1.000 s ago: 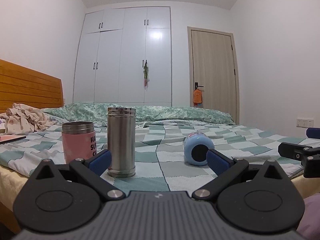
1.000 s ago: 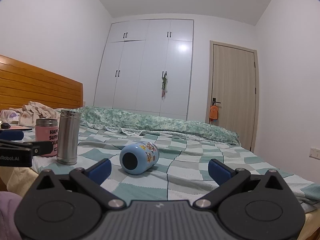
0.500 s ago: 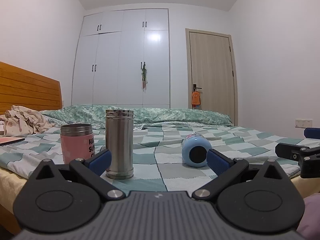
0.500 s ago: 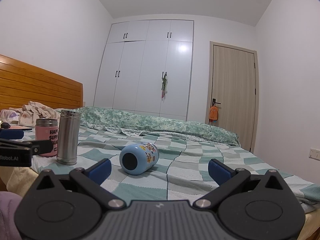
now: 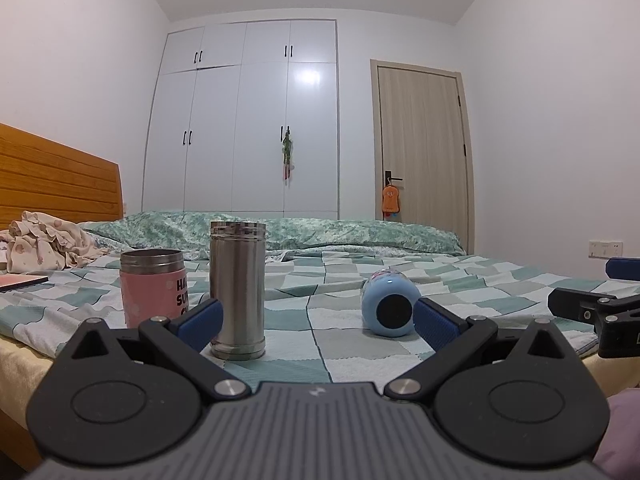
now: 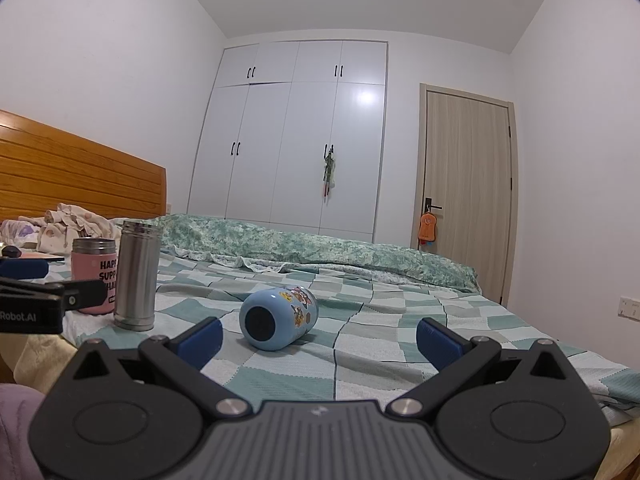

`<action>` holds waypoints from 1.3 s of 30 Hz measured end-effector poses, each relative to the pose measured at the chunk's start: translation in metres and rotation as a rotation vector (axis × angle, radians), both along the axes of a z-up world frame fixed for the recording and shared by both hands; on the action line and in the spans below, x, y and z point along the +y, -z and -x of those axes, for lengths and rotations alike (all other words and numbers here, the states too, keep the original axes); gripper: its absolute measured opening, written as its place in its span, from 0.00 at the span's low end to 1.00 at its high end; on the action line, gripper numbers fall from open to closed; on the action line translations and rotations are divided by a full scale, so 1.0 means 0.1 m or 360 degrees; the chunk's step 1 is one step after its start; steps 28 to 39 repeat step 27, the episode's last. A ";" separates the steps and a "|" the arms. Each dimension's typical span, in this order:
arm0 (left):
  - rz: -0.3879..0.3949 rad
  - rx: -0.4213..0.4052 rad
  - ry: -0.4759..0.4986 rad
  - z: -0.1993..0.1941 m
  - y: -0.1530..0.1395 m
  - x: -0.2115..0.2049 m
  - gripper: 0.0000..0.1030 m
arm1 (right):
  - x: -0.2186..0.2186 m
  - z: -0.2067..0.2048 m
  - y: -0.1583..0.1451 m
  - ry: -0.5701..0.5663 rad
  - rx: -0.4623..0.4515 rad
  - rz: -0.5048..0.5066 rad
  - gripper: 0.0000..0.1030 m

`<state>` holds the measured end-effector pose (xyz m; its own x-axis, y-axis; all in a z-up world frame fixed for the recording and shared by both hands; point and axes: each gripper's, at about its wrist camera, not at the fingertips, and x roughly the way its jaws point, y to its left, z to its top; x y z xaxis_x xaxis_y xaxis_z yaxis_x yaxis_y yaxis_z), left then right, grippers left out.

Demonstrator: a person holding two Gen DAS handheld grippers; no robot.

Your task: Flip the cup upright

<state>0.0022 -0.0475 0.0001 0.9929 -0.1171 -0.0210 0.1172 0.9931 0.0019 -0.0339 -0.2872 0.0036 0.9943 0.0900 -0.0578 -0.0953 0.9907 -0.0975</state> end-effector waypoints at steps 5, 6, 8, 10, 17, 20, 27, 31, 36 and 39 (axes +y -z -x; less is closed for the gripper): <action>0.0002 -0.0004 0.0003 0.01 0.00 0.00 1.00 | 0.00 0.00 0.00 0.0000 0.0000 0.0000 1.00; 0.0001 -0.0002 0.0006 0.01 0.00 0.00 1.00 | 0.00 0.00 0.00 0.0000 0.0000 0.0000 1.00; 0.0000 -0.0002 0.0012 0.01 0.00 0.00 1.00 | 0.00 0.00 0.00 0.0000 0.0000 0.0001 1.00; 0.0000 -0.0001 0.0015 0.00 0.00 -0.01 1.00 | 0.00 0.00 0.00 0.0000 0.0000 0.0001 1.00; 0.0003 0.0004 0.0010 -0.02 0.00 0.01 1.00 | 0.01 0.00 0.01 0.0001 -0.0001 0.0000 1.00; 0.0003 0.0001 0.0009 -0.02 0.00 0.01 1.00 | 0.01 0.00 0.01 0.0001 -0.0001 0.0001 1.00; 0.0003 0.0009 0.0005 -0.01 0.00 -0.01 1.00 | 0.01 0.00 0.01 0.0001 -0.0001 0.0001 1.00; 0.0003 0.0009 0.0005 -0.01 0.00 -0.01 1.00 | 0.01 0.00 0.01 0.0001 -0.0001 0.0001 1.00; 0.0003 0.0009 0.0005 -0.01 0.00 -0.01 1.00 | 0.01 0.00 0.01 0.0001 -0.0001 0.0001 1.00; 0.0003 0.0009 0.0005 -0.01 0.00 -0.01 1.00 | 0.01 0.00 0.01 0.0001 -0.0001 0.0001 1.00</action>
